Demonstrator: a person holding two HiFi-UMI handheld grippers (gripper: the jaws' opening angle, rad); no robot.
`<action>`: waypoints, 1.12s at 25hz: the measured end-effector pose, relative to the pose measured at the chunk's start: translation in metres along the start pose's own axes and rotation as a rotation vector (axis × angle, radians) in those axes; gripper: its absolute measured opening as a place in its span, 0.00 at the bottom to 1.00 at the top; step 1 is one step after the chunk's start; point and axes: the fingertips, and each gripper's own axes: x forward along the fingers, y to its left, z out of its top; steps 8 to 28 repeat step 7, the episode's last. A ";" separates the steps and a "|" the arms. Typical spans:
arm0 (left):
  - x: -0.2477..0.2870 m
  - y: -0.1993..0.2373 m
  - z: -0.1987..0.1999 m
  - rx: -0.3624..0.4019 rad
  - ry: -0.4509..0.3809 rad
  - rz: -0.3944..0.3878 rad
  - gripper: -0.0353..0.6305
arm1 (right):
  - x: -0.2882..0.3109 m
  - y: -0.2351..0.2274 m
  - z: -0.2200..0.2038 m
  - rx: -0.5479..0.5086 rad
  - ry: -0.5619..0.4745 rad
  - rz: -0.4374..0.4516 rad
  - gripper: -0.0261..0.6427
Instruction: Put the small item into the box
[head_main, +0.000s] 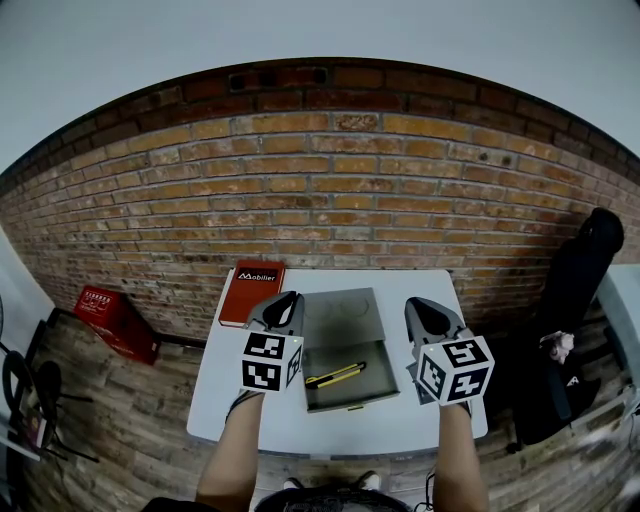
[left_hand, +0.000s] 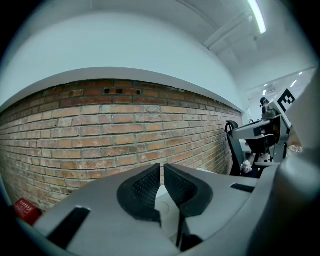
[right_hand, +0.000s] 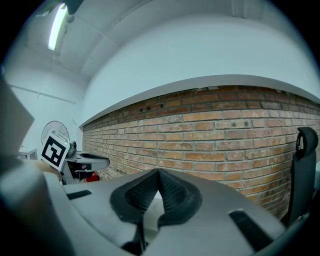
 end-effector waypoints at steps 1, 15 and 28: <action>0.000 0.000 0.000 0.001 -0.001 0.001 0.12 | 0.000 0.000 0.001 -0.001 -0.001 0.000 0.07; 0.001 -0.002 0.003 0.006 -0.006 0.000 0.12 | -0.001 -0.001 0.002 -0.003 -0.005 -0.001 0.07; 0.001 -0.002 0.003 0.006 -0.006 0.000 0.12 | -0.001 -0.001 0.002 -0.003 -0.005 -0.001 0.07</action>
